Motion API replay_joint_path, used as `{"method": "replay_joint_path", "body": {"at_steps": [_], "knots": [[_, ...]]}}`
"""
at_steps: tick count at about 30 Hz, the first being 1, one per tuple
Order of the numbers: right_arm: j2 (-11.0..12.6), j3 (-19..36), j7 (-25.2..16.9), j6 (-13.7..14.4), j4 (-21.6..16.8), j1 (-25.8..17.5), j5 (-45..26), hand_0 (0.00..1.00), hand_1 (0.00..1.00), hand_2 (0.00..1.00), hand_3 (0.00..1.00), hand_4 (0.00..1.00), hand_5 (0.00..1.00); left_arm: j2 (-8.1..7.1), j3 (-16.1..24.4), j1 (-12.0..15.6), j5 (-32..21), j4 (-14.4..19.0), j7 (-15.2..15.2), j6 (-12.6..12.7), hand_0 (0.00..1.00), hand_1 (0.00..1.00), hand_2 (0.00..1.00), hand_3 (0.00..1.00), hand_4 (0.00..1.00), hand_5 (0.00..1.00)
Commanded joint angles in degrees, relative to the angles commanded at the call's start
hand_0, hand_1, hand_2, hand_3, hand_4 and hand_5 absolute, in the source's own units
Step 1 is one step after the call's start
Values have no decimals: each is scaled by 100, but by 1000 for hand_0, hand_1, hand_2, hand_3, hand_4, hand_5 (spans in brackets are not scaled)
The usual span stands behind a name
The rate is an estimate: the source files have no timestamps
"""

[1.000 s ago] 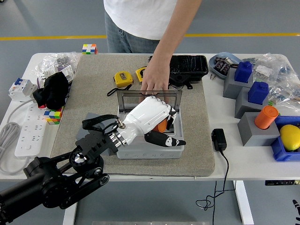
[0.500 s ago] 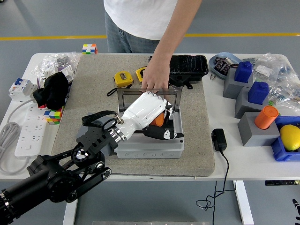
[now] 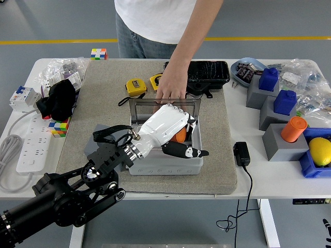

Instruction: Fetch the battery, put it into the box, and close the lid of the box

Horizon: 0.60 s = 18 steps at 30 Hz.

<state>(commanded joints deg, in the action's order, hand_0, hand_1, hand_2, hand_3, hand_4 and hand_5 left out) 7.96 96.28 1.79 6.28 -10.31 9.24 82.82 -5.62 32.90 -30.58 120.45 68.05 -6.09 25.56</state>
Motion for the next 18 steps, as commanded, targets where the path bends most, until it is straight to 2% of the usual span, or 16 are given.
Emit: {"method": "replay_joint_path", "body": {"at_steps": [7, 8, 13, 14, 18], "knots": [[1, -22, -6, -3, 0, 12, -21, 847, 846, 801, 824, 998, 992, 0, -34, -2, -63, -30, -31, -60, 43, 2, 2, 2, 998, 779], [2, -16, -1, -3, 0, 9, -13, 847, 845, 801, 823, 998, 991, 2, -37, -1, -128, -42, -63, -97, 52, 2, 2, 2, 998, 870], [7, -16, 5, 0, 0, 4, -12, 847, 845, 801, 823, 998, 991, 14, -33, 18, -367, -77, -186, -167, 52, 2, 2, 2, 998, 870], [8, -20, 5, 0, 0, 3, -14, 847, 842, 798, 825, 998, 990, 14, -36, 20, -403, -83, -204, -180, 68, 2, 27, 13, 998, 998], [6, -35, 1, -2, 0, -1, -26, 847, 842, 798, 825, 998, 990, 3, -46, 38, -535, -91, -289, -202, 68, 2, 27, 13, 998, 998]]}}
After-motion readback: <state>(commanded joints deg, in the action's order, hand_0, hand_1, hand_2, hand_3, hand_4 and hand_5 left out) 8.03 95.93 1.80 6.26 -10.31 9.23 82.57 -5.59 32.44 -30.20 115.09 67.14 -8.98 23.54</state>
